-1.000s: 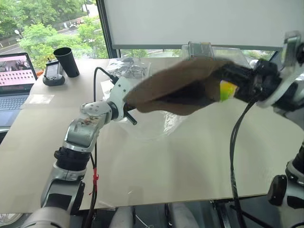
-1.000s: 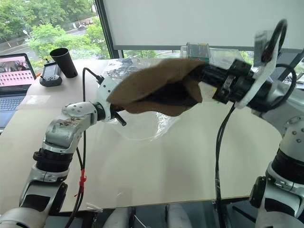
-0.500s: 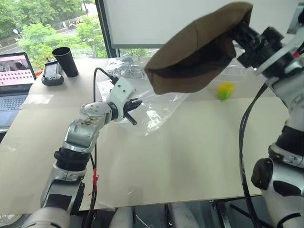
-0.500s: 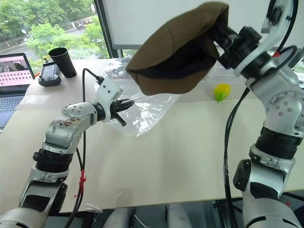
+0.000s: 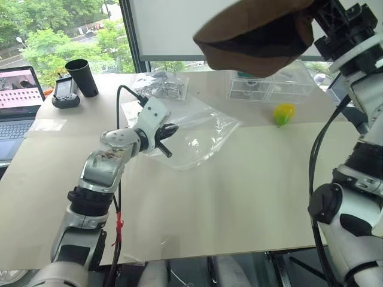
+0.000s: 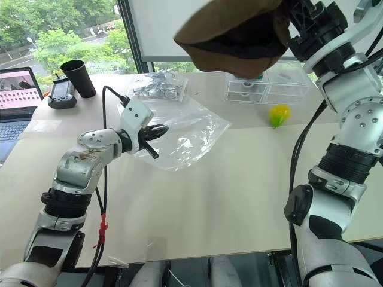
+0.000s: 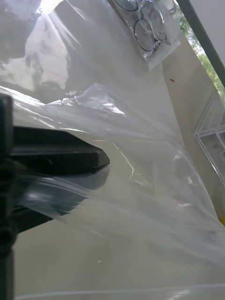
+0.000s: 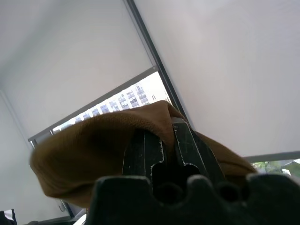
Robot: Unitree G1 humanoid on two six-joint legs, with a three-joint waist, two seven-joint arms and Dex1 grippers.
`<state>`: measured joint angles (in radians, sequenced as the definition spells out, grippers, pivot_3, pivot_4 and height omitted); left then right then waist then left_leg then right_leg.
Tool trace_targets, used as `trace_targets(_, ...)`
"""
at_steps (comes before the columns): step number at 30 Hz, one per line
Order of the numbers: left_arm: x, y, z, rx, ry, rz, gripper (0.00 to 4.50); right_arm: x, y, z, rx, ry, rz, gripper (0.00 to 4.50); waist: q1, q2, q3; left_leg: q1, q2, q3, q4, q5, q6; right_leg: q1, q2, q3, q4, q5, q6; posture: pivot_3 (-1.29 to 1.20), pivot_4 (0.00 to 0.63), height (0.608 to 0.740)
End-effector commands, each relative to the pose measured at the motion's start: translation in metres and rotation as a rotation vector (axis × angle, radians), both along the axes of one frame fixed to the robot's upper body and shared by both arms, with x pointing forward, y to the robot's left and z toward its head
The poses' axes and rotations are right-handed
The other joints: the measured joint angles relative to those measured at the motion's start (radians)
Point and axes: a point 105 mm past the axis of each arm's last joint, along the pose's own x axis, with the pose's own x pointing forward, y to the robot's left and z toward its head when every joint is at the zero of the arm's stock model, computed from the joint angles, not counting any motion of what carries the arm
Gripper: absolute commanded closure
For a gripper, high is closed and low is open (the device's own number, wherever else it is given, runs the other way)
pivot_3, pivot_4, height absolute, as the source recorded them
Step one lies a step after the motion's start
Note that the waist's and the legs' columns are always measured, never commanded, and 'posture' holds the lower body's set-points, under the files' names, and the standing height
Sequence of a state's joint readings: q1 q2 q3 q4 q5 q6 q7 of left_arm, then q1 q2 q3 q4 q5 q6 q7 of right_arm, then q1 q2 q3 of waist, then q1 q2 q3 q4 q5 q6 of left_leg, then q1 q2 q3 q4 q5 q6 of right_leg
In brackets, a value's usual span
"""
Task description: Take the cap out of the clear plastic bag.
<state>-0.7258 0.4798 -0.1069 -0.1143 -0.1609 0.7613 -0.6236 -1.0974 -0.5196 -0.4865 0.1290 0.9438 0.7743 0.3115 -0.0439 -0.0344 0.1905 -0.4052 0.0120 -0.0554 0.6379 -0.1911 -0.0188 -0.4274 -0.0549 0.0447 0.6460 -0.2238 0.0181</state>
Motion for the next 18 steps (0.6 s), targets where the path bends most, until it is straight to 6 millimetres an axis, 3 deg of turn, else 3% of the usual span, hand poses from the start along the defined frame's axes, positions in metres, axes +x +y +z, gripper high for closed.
trace_targets(1, -0.004, 0.003, 0.014, -0.01, -0.058, -0.001, 4.5, 0.005, 0.018, -0.004, -0.25, -0.081, -0.163, 4.48, -0.001, 0.0, 0.0, 0.0, 0.0, 0.0, 0.0, 0.0, 0.0, 0.0, 0.0, 0.0, 0.0, 0.0, 0.0, 0.0, 0.15, 0.74)
trace_targets(5, -0.004, 0.005, 0.013, -0.015, -0.051, 0.006, 4.5, 0.037, 0.058, -0.063, -0.594, -0.076, -0.284, 4.48, -0.007, 0.0, 0.0, 0.002, 0.0, 0.001, 0.0, 0.0, 0.0, 0.001, 0.0, 0.001, 0.0, 0.0, 0.0, 0.0, 0.15, 0.74)
trace_targets(9, -0.007, 0.009, 0.004, -0.006, -0.046, 0.009, 4.5, 0.052, 0.087, -0.104, -0.801, -0.124, -0.313, 4.48, -0.01, 0.0, 0.0, 0.001, 0.0, 0.001, 0.0, 0.0, 0.0, -0.001, 0.001, 0.001, 0.001, 0.0, 0.0, 0.0, 0.15, 0.74)
trace_targets(13, -0.018, 0.015, -0.017, 0.019, -0.026, -0.026, 4.5, 0.052, 0.107, -0.149, -1.058, -0.19, -0.273, 4.48, -0.004, 0.0, 0.0, -0.005, -0.001, 0.001, 0.0, 0.0, 0.0, -0.008, -0.001, 0.002, 0.002, 0.001, 0.0, 0.0, 0.15, 0.74)
trace_targets(18, -0.032, 0.033, -0.048, 0.07, -0.007, -0.048, 4.5, 0.032, 0.119, -0.191, -1.224, -0.205, -0.09, 4.48, 0.002, 0.0, 0.0, -0.007, -0.001, 0.001, 0.0, 0.0, 0.0, -0.01, -0.001, 0.001, 0.002, 0.002, -0.001, 0.0, 0.15, 0.74)
